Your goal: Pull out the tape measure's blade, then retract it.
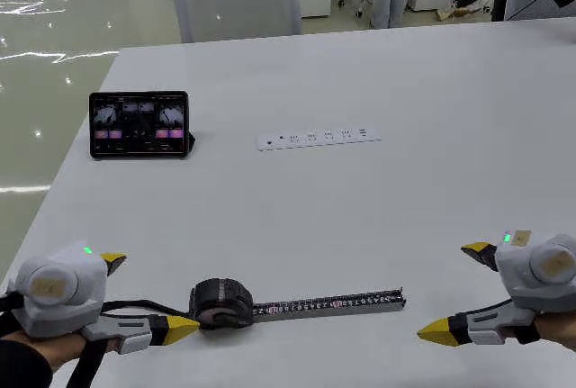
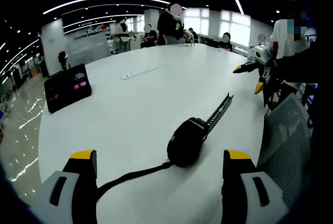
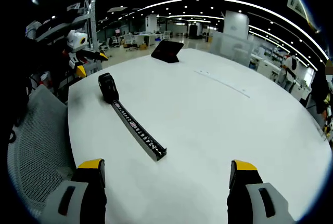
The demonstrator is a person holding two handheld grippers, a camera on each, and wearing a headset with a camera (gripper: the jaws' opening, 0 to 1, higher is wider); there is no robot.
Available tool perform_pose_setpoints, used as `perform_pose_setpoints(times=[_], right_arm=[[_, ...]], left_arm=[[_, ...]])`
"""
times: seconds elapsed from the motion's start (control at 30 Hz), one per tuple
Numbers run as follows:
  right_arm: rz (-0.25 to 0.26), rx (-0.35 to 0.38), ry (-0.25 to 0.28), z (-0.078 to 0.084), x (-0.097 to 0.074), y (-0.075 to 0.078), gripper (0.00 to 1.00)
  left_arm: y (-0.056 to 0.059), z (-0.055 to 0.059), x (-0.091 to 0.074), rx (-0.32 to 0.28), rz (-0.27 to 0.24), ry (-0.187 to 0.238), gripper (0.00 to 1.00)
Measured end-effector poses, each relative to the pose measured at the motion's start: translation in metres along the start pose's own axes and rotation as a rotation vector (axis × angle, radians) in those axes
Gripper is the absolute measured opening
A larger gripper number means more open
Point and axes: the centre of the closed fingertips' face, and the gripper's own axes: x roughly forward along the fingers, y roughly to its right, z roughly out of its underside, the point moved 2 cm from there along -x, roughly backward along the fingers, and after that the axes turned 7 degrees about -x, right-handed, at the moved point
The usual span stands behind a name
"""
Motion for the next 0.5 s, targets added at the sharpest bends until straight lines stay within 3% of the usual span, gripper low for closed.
perform_pose_setpoints(times=[0.2,0.3,0.5], right_arm=[[0.02,0.028,0.006,0.016,-0.011,-0.007,0.99],[0.034,0.008,0.008,0.023,-0.02,-0.013,0.99],[0.05,0.021,0.02,0.032,-0.035,-0.023,0.99]], left_arm=[[0.002,0.02,-0.016,-0.014,-0.023,-0.004,0.99],[0.0,0.025,-0.024,-0.037,-0.042,0.029,0.99],[0.0,0.042,-0.032,-0.039,-0.059,0.008,0.99]])
